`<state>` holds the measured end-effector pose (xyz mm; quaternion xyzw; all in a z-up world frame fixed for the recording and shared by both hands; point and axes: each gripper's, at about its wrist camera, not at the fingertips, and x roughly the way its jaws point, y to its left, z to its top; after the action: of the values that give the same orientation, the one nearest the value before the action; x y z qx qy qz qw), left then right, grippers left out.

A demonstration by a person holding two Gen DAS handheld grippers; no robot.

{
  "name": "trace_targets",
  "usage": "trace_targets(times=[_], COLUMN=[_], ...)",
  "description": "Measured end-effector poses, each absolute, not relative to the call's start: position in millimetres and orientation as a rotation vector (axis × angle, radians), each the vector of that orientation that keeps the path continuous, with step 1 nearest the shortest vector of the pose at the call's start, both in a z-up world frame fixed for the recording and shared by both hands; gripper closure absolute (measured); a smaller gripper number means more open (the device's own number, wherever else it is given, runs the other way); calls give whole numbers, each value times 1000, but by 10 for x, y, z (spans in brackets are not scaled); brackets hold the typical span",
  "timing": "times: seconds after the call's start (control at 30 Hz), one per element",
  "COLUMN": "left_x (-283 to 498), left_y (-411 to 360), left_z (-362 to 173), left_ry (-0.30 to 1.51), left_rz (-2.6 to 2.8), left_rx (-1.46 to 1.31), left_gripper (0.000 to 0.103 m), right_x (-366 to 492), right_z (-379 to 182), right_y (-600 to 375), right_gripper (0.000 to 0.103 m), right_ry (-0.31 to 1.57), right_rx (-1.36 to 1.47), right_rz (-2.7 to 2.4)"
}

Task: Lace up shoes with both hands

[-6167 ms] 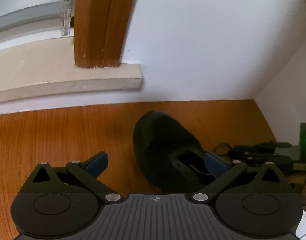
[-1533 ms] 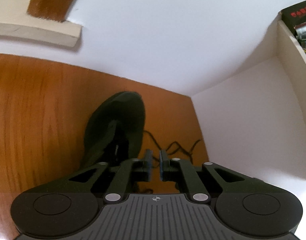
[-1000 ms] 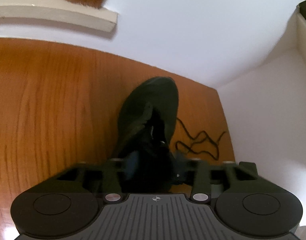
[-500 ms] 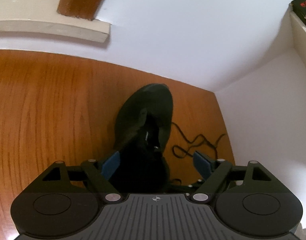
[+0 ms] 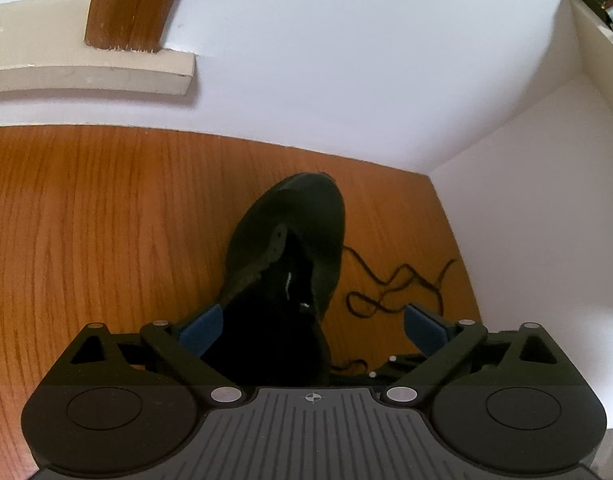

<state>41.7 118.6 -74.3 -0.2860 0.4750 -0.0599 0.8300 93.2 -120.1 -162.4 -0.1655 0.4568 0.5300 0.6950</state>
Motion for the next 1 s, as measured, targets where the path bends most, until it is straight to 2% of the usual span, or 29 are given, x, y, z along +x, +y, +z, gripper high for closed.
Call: trace_targets(times=[0.63,0.67,0.77,0.9,1.0], left_x=[394,397,407,416,430], left_y=[1211,1210,1207,1212,1201], left_z=[-655,-654,-653,-652,-656], left_ry=[986,985,987,985,990], left_rz=[-128,-129,-133,-137,-141], left_rx=[-615,-613,-609,-611,-609], left_gripper=[4,4,4,4,4], right_x=[890,887,877,934,1037], right_z=[-1694,-1693,-1690,-1674,-1691], right_y=[-1124,-1116,-1101,-1124,-1241], right_gripper=[80,82,100,101,101], right_ry=[1027,1025,1023,1029,1070], right_rx=[-471,-485,-536,-542,-414], right_rz=[1240,1245,1240,1100,1042])
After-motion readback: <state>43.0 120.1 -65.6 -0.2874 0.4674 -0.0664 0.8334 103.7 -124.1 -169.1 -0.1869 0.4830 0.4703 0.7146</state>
